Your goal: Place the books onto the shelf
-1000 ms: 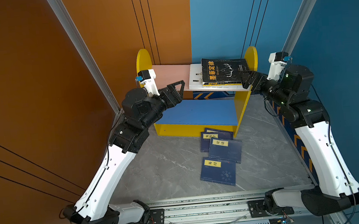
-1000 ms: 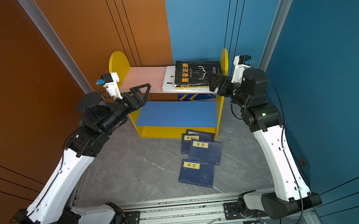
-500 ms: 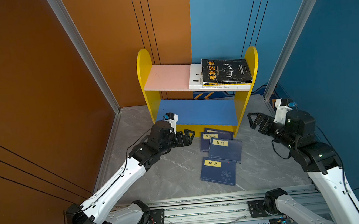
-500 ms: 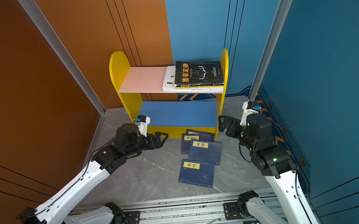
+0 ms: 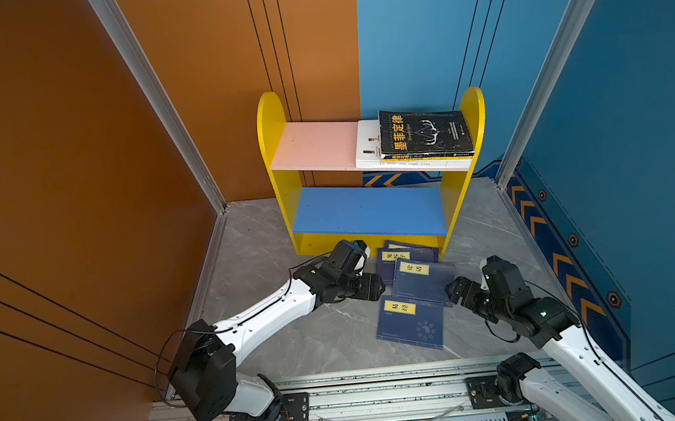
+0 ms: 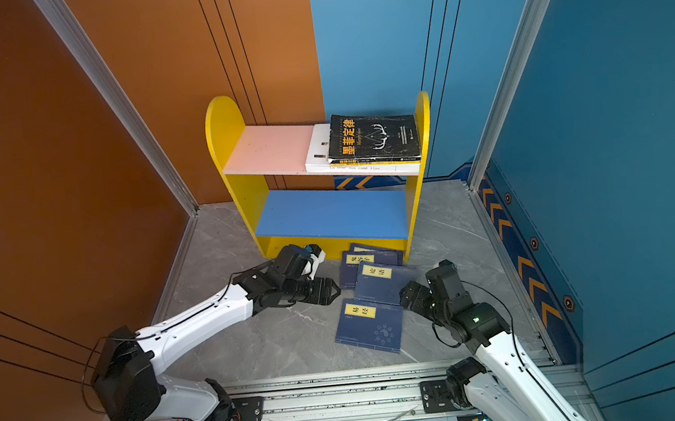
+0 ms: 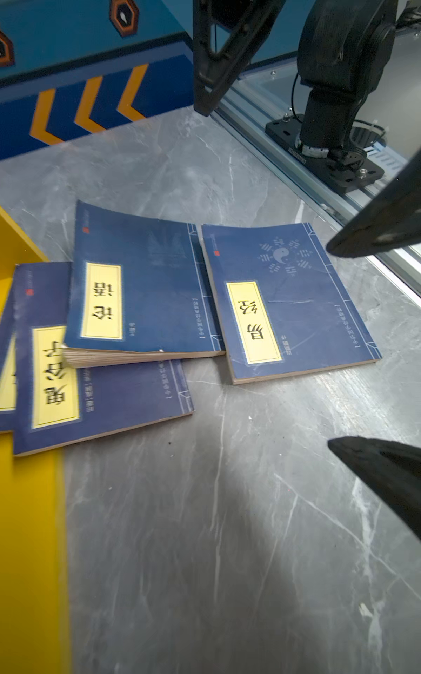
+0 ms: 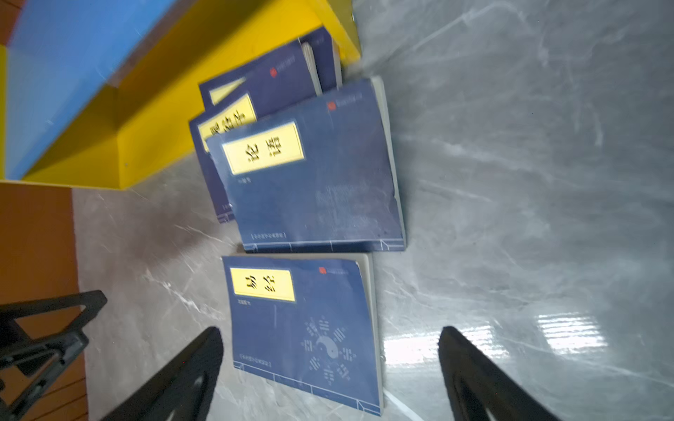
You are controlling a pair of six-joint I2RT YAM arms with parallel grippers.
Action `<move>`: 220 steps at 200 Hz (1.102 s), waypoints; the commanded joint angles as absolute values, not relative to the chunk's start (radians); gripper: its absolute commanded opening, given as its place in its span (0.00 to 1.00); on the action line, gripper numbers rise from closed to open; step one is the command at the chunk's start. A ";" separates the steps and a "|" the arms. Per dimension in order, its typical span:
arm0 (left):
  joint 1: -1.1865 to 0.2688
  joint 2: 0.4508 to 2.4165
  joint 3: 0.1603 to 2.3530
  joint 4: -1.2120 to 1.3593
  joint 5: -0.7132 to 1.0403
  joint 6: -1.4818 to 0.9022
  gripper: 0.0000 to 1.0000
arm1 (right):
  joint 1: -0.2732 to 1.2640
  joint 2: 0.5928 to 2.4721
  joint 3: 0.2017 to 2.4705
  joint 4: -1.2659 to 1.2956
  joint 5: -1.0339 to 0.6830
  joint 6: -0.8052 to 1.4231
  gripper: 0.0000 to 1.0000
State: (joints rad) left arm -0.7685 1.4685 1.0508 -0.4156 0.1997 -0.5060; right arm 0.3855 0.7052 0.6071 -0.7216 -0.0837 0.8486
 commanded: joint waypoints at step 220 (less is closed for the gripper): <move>-0.802 1.858 1.156 -0.477 0.375 -0.407 0.55 | 0.526 1.153 0.484 -0.242 -0.321 0.985 0.73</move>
